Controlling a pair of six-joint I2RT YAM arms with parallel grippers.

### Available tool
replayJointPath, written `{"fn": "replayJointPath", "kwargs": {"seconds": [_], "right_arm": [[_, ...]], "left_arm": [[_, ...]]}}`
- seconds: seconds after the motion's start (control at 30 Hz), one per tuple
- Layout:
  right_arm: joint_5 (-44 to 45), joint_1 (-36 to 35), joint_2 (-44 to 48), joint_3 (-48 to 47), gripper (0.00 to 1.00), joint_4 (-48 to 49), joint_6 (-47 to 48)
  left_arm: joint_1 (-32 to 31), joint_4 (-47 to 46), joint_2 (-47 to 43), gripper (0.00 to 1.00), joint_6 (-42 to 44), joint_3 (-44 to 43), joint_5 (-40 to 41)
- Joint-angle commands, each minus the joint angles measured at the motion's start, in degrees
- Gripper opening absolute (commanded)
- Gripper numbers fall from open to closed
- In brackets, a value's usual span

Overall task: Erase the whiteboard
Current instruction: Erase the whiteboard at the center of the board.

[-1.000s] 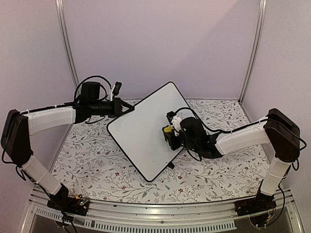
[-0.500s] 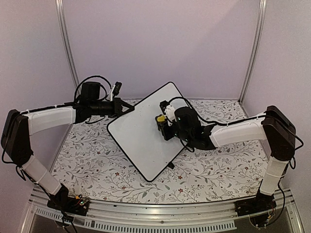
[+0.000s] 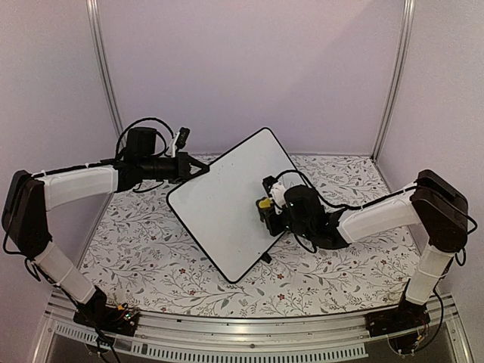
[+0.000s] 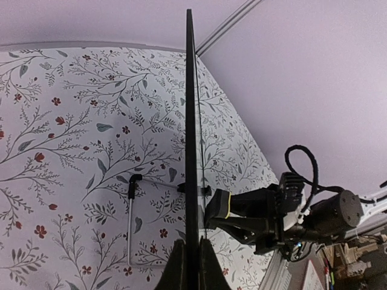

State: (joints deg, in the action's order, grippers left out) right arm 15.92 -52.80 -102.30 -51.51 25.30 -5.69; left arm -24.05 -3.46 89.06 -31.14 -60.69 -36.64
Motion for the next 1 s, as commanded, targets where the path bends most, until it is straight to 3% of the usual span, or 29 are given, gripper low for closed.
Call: {"fn": "replayJointPath", "kwargs": {"seconds": [0.0,0.2,0.4,0.63,0.97], "right_arm": [[0.22,0.46,0.06,2.37,0.0,-3.06,-1.31],[1.04,0.75,0.88,0.38,0.0,-3.12,0.09],[0.61,0.94,-0.01,-4.05,0.0,-3.53,1.64],[0.07,1.51,-1.92,-8.16,0.0,-3.96,2.52],[-0.67,1.99,-2.33,-5.77,0.0,-3.11,1.98]], "left_arm": [[-2.52,-2.07,0.87,0.0,2.86,-0.75,-2.63],[-2.51,-1.74,1.23,0.01,3.08,-0.85,-2.4],[-2.47,-1.2,1.47,0.12,3.5,-1.31,-1.88],[-2.27,-0.82,0.89,0.18,3.9,-1.27,-0.8],[-1.26,-0.92,-0.08,0.31,3.53,-1.1,-0.38]]}}
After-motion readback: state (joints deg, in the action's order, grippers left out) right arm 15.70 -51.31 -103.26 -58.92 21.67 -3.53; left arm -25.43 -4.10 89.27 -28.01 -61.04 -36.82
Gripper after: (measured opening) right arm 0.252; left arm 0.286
